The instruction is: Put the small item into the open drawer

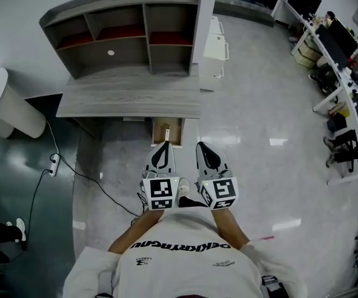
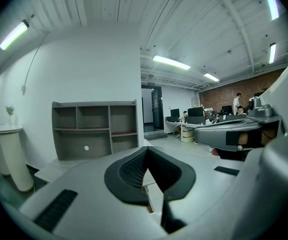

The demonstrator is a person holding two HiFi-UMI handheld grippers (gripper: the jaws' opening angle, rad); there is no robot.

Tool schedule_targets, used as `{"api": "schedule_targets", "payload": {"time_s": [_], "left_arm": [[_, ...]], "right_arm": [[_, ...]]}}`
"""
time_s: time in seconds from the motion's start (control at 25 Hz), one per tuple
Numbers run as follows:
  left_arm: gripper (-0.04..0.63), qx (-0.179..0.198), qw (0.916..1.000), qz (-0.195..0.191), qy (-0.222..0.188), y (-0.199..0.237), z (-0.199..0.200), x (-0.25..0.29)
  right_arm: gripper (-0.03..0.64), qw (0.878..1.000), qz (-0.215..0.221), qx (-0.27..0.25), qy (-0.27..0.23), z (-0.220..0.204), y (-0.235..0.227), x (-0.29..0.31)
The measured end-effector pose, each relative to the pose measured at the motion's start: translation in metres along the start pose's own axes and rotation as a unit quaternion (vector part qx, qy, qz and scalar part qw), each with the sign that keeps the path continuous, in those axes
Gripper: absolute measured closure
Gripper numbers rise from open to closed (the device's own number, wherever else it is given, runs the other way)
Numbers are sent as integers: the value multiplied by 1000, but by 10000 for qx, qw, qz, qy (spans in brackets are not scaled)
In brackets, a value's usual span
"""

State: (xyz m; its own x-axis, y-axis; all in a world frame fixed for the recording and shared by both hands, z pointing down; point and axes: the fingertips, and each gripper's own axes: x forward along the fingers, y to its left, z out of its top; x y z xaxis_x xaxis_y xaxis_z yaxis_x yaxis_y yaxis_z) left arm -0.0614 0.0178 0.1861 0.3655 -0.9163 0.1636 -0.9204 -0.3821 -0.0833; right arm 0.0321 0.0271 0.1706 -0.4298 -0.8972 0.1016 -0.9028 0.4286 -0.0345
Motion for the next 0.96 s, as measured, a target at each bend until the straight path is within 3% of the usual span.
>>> {"api": "schedule_targets", "payload": {"time_s": [0.96], "left_arm": [[580, 151, 9993, 64, -330, 0, 16, -17]], "right_arm": [[588, 9994, 74, -122, -309, 16, 12, -3]]}}
